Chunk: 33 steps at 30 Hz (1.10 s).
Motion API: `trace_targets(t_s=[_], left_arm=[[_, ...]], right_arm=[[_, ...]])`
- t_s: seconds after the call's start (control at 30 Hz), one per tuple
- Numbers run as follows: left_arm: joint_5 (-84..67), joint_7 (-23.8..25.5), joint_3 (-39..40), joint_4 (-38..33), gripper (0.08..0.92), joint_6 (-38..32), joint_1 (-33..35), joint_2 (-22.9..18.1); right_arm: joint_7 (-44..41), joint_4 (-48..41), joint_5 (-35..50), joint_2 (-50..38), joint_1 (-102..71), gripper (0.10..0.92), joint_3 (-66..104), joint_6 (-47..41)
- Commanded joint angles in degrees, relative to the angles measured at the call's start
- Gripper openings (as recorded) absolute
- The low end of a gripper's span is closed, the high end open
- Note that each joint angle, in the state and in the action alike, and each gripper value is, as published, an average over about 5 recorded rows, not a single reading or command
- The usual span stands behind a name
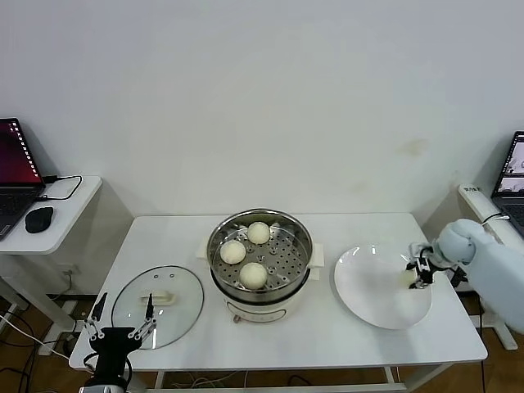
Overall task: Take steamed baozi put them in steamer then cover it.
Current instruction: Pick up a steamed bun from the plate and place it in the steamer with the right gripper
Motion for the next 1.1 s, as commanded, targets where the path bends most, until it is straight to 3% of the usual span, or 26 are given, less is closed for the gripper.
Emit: trace_targets(t_s=[0.03,0.37,0.63,0.9,1.1], left_arm=[[-0.04,0.06,0.21,-0.10,0.823,0.03,-0.18,0.06],[0.00,0.24,0.93,-0.21,0.823,0.20,-1.15,0.31],[0.12,0.24,1.12,0.25,0.823,0.13,-1.46,0.10],[0.05,0.13,0.54,0.34,0.823,0.02,-1.07,0.00],[0.05,0.03,0.31,0.16,0.823,0.01,-1.00,-0.56]], right_arm=[[-0.32,13.92,11.89,-7.86,17.33,0.526,-13.22,-5.12],[4.61,28.53,32.27,-3.67,48.25,0.541,-37.76,-14.44],[12.67,31.21,47.71,7.94,51.48,0.552,-42.98,-22.92],[17.92,28.11,54.30,15.72,45.53,0.553,-42.31,-27.29],[19.25,23.58,52.83,19.82,41.31,0.560,-42.38,-28.98]])
